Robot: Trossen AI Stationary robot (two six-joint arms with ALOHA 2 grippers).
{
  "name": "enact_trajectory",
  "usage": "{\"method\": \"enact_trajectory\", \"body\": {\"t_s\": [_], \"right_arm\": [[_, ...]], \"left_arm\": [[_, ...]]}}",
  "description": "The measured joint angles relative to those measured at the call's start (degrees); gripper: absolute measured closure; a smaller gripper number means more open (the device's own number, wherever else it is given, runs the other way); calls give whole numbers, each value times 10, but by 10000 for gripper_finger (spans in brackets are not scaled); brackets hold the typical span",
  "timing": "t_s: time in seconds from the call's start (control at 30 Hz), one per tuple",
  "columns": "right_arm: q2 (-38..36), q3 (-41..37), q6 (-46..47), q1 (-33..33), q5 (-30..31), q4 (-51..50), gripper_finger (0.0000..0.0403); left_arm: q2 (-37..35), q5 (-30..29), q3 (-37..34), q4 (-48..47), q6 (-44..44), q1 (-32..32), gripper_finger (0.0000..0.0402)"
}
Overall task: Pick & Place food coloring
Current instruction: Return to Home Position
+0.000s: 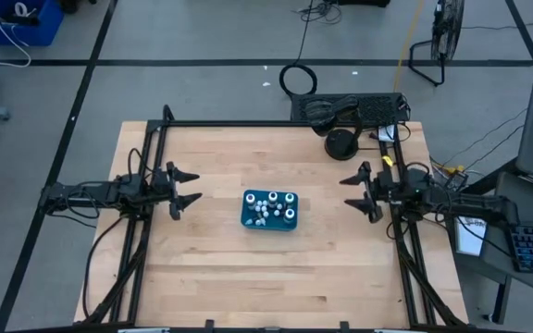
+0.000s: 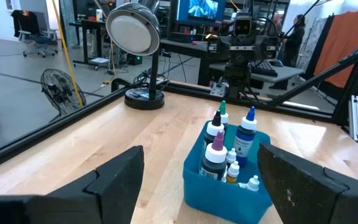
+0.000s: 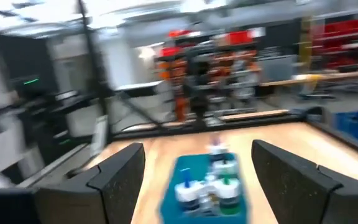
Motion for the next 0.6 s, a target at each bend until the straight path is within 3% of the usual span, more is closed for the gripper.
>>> {"method": "enact_trajectory", "body": {"t_s": [0.13,0.37,0.6], "right_arm": [[1,0,-8,8,82,-29,120],[1,0,-45,8,85,-145,121],[1,0,74,8,85,-148,121]], "left_arm": [[0,0,0,0,0,0,94],[0,0,0,0,0,0,94],[0,0,0,0,0,0,94]]}}
